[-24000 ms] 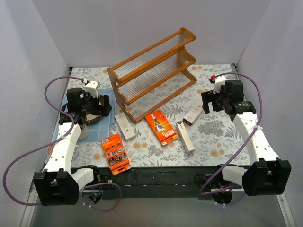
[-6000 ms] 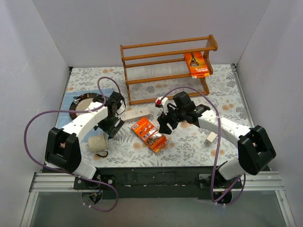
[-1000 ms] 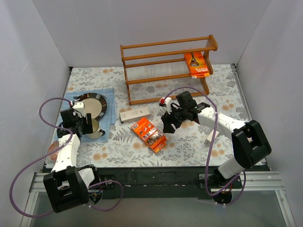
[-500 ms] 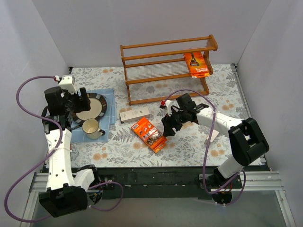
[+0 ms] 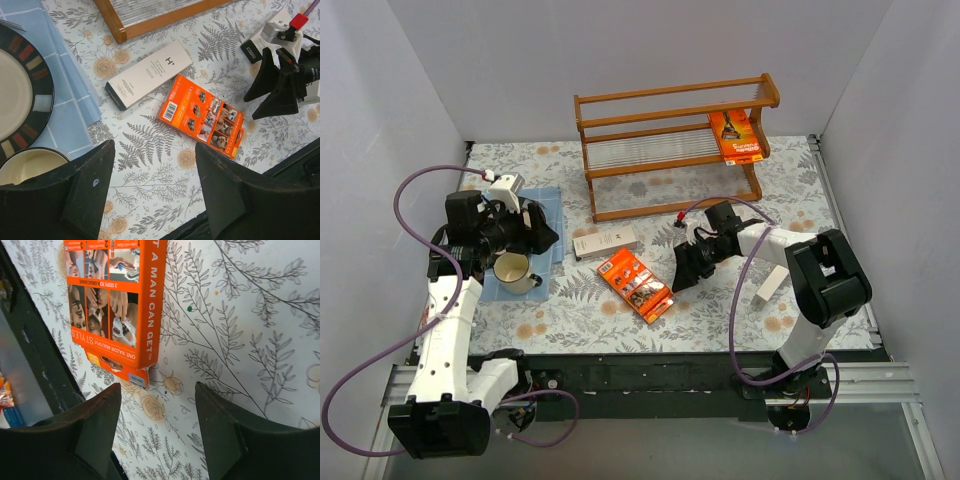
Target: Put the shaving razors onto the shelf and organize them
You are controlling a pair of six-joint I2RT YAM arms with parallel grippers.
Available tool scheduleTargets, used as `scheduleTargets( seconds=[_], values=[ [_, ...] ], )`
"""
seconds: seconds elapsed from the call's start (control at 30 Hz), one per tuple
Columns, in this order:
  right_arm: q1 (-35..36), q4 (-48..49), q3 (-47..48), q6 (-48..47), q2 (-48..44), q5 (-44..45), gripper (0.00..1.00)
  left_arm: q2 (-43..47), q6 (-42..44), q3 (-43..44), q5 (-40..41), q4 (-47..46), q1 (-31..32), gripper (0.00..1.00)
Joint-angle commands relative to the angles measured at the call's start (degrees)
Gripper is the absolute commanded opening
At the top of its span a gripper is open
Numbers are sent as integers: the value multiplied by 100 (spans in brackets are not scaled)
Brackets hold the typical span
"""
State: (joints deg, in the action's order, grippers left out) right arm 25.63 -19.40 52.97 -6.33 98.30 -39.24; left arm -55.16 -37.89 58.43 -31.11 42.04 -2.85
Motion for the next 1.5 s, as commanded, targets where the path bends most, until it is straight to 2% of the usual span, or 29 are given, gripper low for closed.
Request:
scheduleTargets(
  seconds=[0.0,0.57,0.73,1.07,1.27,1.47],
  values=[
    [56,-363,-67,18,418,-285,68,84,-17,107,-202,-20,30,64],
    [100,-29,-603,527,822,-444,56,128,-43,256,-141,-12,30,65],
    [109,391,-797,764,831,-505,52,75,-69,212,-176,-47,22,65],
    [118,1421,-666,1617,971,-268,54,233,-122,90,-193,-47,30,66],
    [127,1387,-446,1574,1218,-14,55,251,-131,80,-220,-47,30,66],
    [21,657,-42,968,700,637,52,277,-78,142,-351,41,30,66]
  ],
)
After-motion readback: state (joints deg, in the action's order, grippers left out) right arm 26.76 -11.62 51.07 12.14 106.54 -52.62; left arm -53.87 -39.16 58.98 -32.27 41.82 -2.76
